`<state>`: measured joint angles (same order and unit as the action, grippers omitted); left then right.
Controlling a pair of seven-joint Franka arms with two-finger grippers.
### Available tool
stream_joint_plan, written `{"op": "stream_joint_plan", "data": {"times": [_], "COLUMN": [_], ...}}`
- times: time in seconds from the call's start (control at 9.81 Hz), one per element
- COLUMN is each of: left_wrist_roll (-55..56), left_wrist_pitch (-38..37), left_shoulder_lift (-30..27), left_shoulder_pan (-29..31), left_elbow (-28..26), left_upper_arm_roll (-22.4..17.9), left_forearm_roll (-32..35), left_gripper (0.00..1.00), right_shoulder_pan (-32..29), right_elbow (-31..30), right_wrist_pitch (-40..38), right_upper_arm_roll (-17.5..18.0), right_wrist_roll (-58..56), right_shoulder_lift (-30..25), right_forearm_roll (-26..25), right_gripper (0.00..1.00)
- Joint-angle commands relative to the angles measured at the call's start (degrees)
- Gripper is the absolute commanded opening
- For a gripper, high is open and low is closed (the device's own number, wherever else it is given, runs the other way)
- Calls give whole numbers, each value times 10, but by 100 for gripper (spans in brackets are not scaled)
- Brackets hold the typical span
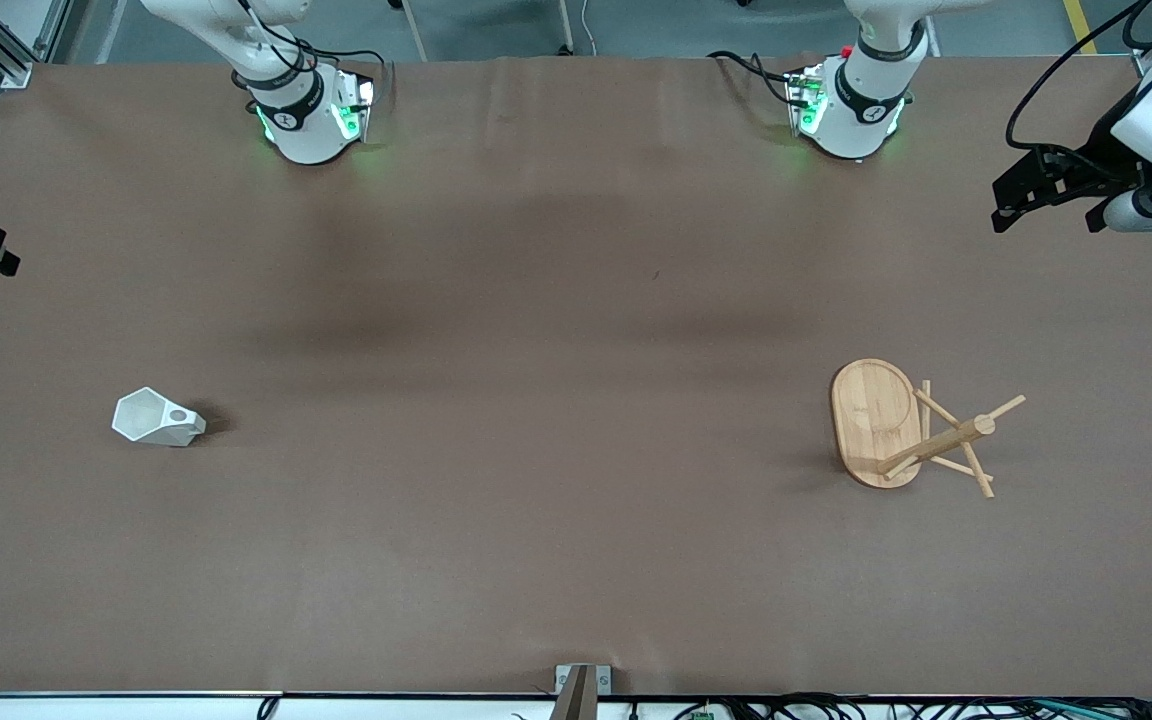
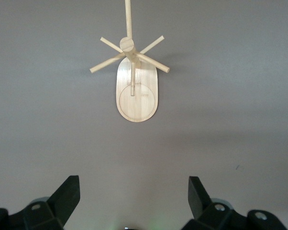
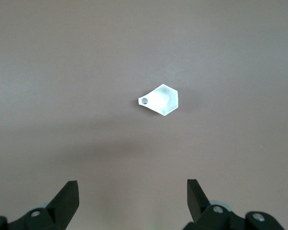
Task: Hang cup on rack
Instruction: 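Reach the right gripper toward the white cup lying on the table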
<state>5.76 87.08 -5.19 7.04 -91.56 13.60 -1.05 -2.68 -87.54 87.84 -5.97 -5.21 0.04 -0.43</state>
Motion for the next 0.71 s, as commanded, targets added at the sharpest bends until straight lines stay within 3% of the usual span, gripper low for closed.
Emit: {"op": "stream_joint_plan", "data": {"times": [0.0, 0.61], "left_wrist_roll": [4, -7], "left_wrist_pitch": [-9, -9], "left_shoulder_lift": [11, 12], "left_shoulder_pan": [5, 7], "left_elbow": [-1, -1], "left_upper_arm_roll": [3, 0], "left_forearm_roll": [-8, -9], "left_gripper": [100, 100], "right_shoulder_pan": [-9, -9], "right_elbow": [-11, -8], "right_wrist_pitch": [1, 6], "right_upper_arm_roll": [7, 5], "right_wrist_roll": [-9, -10], "right_shoulder_lift": [-15, -14], "right_forearm_roll": [4, 17], "right_gripper": [100, 100]}}
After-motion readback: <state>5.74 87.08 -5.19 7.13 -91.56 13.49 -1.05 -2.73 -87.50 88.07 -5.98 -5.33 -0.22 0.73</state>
